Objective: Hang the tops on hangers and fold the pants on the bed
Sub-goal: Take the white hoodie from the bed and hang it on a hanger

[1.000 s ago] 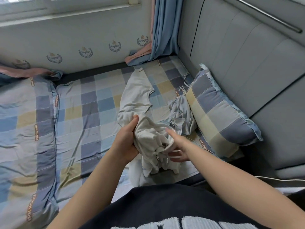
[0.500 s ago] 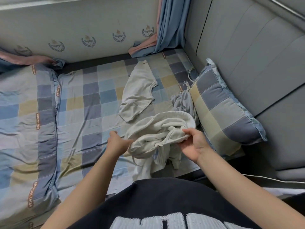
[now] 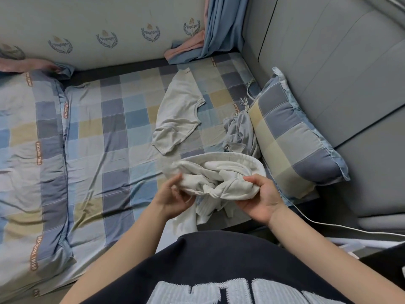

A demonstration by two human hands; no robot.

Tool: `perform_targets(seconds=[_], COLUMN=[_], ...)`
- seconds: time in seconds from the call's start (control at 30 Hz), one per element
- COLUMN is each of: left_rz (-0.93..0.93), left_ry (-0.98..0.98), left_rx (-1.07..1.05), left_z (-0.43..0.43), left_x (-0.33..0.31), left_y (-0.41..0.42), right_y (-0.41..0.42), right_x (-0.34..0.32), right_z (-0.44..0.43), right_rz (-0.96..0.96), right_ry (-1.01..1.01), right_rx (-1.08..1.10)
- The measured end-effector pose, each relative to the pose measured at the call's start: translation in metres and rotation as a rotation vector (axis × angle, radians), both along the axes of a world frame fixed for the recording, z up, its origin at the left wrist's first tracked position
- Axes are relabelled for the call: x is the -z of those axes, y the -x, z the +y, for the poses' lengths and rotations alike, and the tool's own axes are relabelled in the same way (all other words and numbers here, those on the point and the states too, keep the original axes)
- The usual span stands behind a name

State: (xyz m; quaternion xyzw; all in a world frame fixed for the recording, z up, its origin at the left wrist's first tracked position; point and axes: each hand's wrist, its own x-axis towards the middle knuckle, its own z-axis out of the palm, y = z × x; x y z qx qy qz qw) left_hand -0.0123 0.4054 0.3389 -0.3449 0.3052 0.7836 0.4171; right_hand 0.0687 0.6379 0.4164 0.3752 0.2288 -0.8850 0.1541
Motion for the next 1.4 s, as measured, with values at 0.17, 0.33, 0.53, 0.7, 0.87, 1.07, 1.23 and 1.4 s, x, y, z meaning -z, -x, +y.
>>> perform_targets(seconds=[0.17, 0.33, 0.53, 0.7, 0.87, 1.07, 1.23, 1.4], left_rz=[0.057, 0.246, 0.207, -0.239, -0.189, 0.212, 0.324, 0.427], left_ry=[-0.043, 1.264, 1.395, 0.531, 0.792, 1.118, 1.089, 0.8], left_rx=[-0.098, 0.33, 0.358, 0.084, 0.684, 1.453, 1.336, 0.901], left_z=[-0.024, -0.022, -0.068, -0.087, -0.111, -0.131, -0.169, -0.191], left_x=[0.011, 0.033, 0.06, 0.048, 0.056, 0.065, 0.077, 0.075], left_y=[0.012, 0.004, -0.025, -0.04, -0.057, -0.035, -0.005, -0.005], right_y=[0.001, 0.008, -0.005, -0.021, -0.058, -0.098, -0.11, -0.133], right_x=[0.017, 0.051, 0.088, 0.113, 0.132, 0.15, 0.132, 0.097], right_z=[0.01, 0.004, -0.015, -0.024, -0.053, -0.113, -0.171, -0.241], right_rz=[-0.029, -0.185, -0.309, -0.408, -0.625, -0.73, -0.677, -0.604], right_ry=[-0.153, -0.593, -0.801, -0.627, -0.507, -0.593, -0.543, -0.608], right_rx=[-0.014, -0.021, -0.134, -0.088, -0.446, -0.463, -0.014, 0.351])
